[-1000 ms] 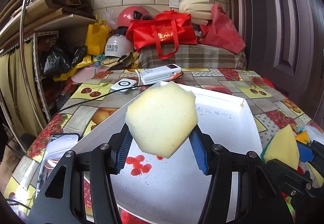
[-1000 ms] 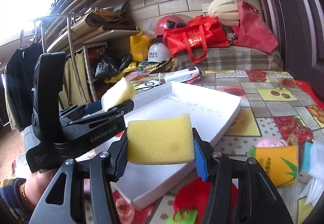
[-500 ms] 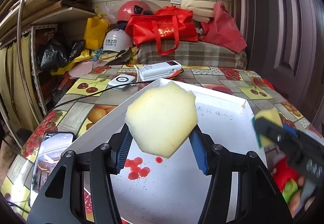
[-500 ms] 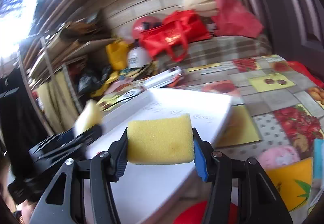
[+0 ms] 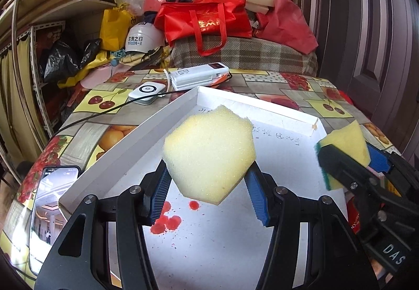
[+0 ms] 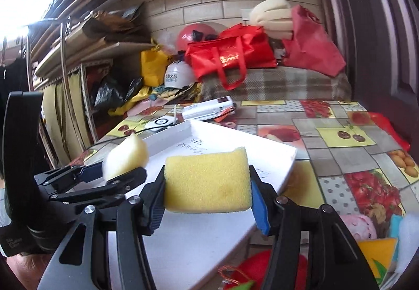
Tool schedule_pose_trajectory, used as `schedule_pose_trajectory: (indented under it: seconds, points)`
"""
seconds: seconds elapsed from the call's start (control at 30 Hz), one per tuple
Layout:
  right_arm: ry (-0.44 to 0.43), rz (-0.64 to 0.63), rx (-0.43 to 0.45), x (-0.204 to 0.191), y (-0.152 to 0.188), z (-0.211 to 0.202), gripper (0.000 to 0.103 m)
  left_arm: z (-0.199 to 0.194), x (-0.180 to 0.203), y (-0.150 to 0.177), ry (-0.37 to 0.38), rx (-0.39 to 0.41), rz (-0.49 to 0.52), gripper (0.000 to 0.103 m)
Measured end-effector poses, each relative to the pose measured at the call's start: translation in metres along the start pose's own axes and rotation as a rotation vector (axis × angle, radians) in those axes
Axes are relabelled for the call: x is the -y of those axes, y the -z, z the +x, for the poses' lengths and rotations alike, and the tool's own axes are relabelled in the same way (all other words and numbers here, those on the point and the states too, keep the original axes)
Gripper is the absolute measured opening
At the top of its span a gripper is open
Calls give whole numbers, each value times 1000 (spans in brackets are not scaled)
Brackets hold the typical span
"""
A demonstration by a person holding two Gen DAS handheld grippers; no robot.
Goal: Organize soft objects
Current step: 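Carry the foam in the left tool while the right tool carries the sponge over the white tray, then open the left tool to drop the foam while the right tool releases the sponge into the tray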
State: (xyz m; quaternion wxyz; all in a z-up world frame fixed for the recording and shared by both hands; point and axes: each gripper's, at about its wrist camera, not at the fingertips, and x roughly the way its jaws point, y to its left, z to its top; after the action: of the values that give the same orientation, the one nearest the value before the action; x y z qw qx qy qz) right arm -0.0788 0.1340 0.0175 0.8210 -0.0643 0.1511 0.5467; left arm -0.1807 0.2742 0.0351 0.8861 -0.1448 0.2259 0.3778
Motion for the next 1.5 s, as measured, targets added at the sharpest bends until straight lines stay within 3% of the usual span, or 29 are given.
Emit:
schedule_pose_trajectory:
  seconds: [0.27, 0.73, 0.83, 0.9, 1.0, 1.27, 1.5]
  points:
    - [-5, 23, -22, 5, 0, 6, 57, 4, -9, 0, 1, -18, -41, 55]
    - [-4, 11, -9, 2, 1, 3, 59, 3, -7, -2, -4, -19, -26, 57]
    - [-7, 13, -27, 3, 0, 7, 85, 4, -11, -2, -16, -23, -44, 65]
    - [-14, 26, -35, 5, 0, 8, 86, 3, -15, -1, -33, -19, -61, 88]
    - [-20, 38, -34, 7, 1, 8, 87, -1, -19, -1, -52, -1, -81, 100]
    - [-22, 40, -24, 7, 2, 6, 87, -4, -21, 0, -69, 13, -83, 103]
    - [-21, 21, 30, 3, 1, -3, 87, -16, -25, 1, -103, 73, -107, 103]
